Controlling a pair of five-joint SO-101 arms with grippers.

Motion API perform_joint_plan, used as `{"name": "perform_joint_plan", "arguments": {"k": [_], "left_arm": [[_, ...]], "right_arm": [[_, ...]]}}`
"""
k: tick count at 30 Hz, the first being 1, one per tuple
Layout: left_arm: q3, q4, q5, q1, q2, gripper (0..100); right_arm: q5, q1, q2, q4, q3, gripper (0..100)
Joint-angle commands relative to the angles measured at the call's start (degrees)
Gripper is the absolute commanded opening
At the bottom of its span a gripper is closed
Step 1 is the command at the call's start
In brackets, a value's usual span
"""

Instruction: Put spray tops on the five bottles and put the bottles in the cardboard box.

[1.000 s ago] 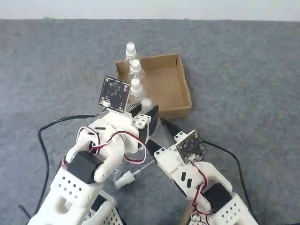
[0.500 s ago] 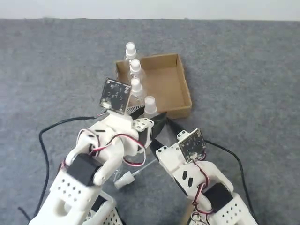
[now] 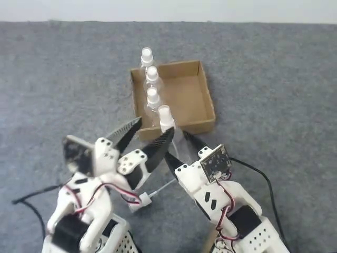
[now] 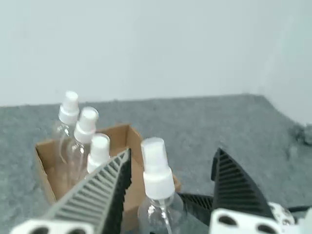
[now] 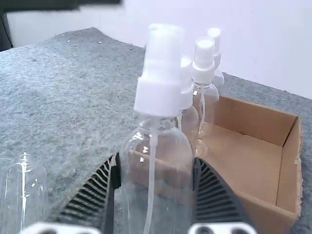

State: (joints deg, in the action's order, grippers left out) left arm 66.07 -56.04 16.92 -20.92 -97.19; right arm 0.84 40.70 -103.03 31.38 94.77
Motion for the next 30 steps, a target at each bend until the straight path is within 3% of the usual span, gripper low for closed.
{"name": "perform_joint_plan", "arguments": {"k": [1, 16, 22, 30], "left_arm": [[0.3, 1.1, -0.3, 2.8, -4.8, 25], [2.1, 3.8, 3.3, 15.9, -6.4, 25], [7.2, 10.5, 3.3, 17.5, -6.4, 25], [7.5, 10.5, 3.3, 17.5, -6.4, 25]], "right_arm": [[0.0, -0.8, -1.1, -1.1, -0.9, 0.7], [0.0, -0.1, -1.1, -1.5, -3.8, 0.7], [0.0, 5.1, -1.1, -1.5, -5.0, 0.7], [-0.1, 10.5, -1.1, -1.5, -5.0, 0.7]]}}
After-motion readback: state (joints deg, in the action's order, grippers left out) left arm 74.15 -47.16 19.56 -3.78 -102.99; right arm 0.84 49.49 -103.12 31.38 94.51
